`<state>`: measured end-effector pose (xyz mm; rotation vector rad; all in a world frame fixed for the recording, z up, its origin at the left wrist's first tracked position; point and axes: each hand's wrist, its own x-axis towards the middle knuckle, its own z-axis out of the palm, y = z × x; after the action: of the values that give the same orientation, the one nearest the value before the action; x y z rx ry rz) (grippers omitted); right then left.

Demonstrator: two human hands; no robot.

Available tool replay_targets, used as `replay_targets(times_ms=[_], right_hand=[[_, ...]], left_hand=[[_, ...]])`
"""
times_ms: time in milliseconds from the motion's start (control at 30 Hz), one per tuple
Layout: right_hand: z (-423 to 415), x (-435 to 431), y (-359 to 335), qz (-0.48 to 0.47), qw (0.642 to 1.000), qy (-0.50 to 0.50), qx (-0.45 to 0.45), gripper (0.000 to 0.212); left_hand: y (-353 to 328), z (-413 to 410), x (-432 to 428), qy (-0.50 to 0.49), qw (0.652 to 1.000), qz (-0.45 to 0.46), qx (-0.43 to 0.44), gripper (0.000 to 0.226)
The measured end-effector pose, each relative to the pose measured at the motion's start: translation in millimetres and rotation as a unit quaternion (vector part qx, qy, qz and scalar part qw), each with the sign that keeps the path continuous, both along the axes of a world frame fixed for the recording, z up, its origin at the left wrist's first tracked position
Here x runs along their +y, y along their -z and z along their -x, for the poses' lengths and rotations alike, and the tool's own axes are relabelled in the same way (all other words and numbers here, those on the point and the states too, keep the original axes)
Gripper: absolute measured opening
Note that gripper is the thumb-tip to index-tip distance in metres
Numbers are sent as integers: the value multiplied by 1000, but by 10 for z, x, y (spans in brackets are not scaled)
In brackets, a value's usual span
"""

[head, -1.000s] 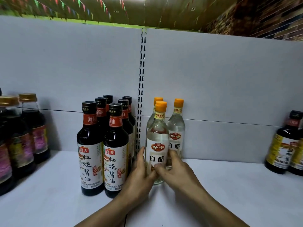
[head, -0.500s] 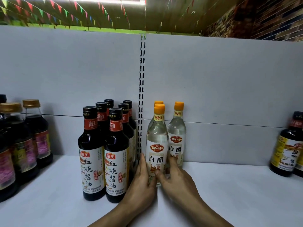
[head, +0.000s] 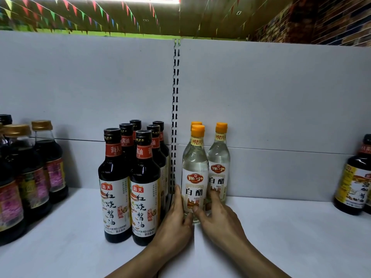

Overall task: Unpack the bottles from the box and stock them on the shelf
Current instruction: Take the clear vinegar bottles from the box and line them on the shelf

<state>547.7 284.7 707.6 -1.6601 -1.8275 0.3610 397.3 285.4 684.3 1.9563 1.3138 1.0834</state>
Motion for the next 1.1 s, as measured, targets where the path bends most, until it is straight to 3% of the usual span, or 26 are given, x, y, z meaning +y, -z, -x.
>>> replay_targets(times_ms=[100,433,900,1100], right_hand=[[-14,11,11,-6,1000,-6,5,49],[-84,53,54,-6,999,-39,14,50],[-179,-73,-27,-7,995,-83,47,40],[-184,-254,-123,0,996,-80,26,54]], left_hand=[[-7,5,5,3,1000,4,-10,89],[-35,16,43,6,1000,21,-2,103],[-176,-44,-154,2,998,48,31,101],[-241,-61,-296,-23,997,25,72,99]])
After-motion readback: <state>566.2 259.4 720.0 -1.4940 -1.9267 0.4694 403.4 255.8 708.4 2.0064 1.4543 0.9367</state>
